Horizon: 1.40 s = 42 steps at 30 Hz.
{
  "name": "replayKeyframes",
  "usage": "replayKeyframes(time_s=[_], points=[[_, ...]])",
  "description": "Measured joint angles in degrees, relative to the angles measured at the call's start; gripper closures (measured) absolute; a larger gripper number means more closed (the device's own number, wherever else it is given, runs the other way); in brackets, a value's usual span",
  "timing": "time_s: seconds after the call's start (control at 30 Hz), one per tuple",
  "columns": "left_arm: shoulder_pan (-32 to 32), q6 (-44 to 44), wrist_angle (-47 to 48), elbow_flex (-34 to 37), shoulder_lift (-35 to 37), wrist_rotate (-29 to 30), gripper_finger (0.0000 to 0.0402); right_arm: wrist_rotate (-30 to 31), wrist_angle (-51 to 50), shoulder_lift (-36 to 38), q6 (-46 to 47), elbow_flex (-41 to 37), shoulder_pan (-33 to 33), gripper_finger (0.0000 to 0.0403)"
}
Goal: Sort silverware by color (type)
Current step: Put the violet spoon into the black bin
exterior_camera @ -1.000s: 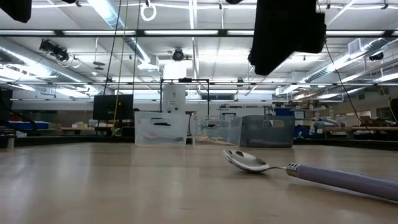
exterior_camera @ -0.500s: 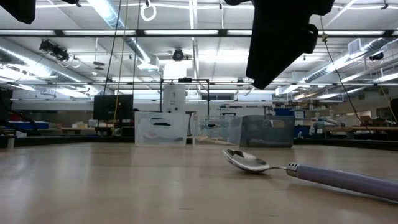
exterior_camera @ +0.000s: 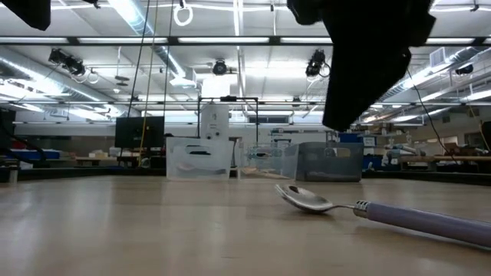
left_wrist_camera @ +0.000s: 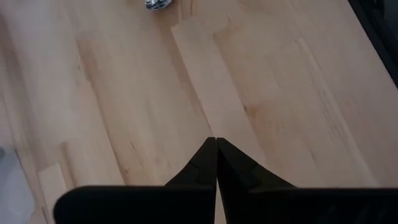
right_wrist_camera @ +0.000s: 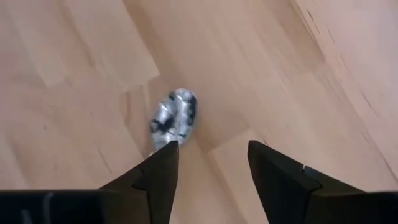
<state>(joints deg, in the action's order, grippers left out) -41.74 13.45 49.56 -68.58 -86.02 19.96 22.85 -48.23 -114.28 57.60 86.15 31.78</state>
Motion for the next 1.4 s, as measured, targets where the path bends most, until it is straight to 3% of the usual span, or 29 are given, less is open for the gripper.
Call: replayKeyframes(time_s=[0.37, 0.67, 1.03, 1.4], points=[[2.9, -0.7, 0.0, 0.0, 0.0, 0.2, 0.0390, 3.4, 13.2, 0.0, 0.2, -6.6, 3.1, 0.0201], [3.1, -1.0, 0.0, 0.0, 0.0, 0.2, 0.0390, 8.7, 17.4, -1.7, 2.6, -5.8, 5.3, 0.0202], [2.9, -0.1, 0.3, 0.0, 0.0, -0.2, 0.0390, 8.1, 4.6, -12.3, 4.9, 5.9, 5.6, 0.0202], [3.0, -0.6, 0.2, 0.0, 0.0, -0.3, 0.0390, 9.1, 0.8, -12.2, 13.1, 5.6, 7.9, 0.0202]])
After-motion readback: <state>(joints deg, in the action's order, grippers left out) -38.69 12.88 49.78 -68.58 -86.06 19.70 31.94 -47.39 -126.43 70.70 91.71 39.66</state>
